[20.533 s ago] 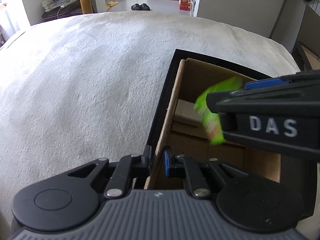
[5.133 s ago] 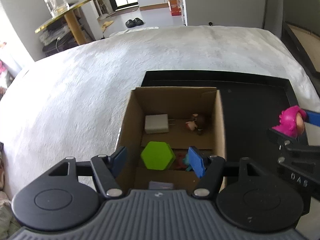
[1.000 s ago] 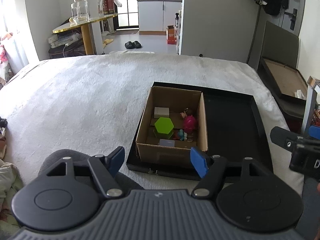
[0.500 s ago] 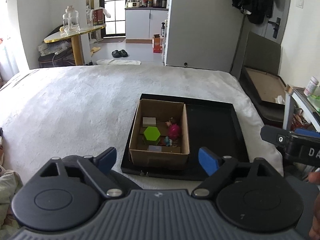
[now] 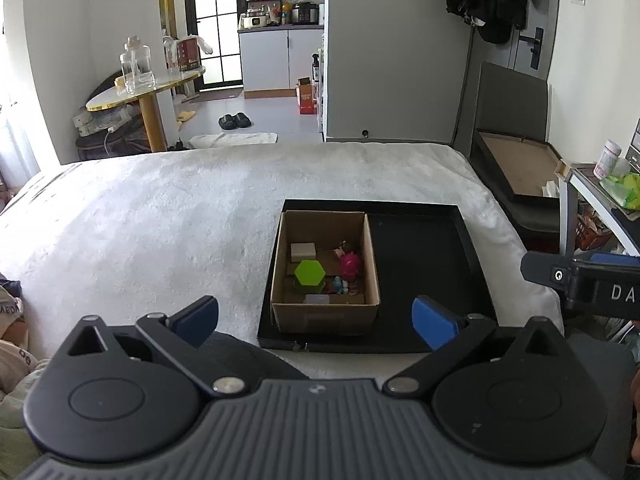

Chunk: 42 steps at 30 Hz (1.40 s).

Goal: Organize rigid objects

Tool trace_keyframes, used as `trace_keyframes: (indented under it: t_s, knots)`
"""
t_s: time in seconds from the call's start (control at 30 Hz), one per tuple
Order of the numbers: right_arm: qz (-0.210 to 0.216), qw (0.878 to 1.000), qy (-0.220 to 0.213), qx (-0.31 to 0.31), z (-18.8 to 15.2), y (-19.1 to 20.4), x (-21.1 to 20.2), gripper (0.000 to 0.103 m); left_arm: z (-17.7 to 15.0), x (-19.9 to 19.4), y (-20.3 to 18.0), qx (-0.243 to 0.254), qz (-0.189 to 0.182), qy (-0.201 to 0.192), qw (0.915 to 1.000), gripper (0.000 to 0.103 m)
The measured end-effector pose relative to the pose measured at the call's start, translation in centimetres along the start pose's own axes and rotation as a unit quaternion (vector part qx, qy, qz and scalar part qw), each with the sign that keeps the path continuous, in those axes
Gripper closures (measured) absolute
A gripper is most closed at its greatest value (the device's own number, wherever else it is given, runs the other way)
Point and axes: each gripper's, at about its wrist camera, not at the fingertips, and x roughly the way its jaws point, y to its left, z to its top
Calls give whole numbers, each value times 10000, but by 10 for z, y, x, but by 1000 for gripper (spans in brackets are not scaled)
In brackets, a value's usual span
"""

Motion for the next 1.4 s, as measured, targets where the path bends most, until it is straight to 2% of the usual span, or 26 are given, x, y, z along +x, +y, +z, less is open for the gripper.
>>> trace_keyframes:
  t_s: [0.13,0.57,1.4]
  knots:
    - [-76,9998,-73,-156,0,5,-7,0,-1,-4,1,-4,-13,-30,10000,1]
    - [-49,10000,-12,61,1,-2,-8,0,0,-5,1,40,-26,-42,10000,1]
    - [-9,10000,-34,1,4,2,-15,0,1,-7,4,18,-6,-40,10000,1]
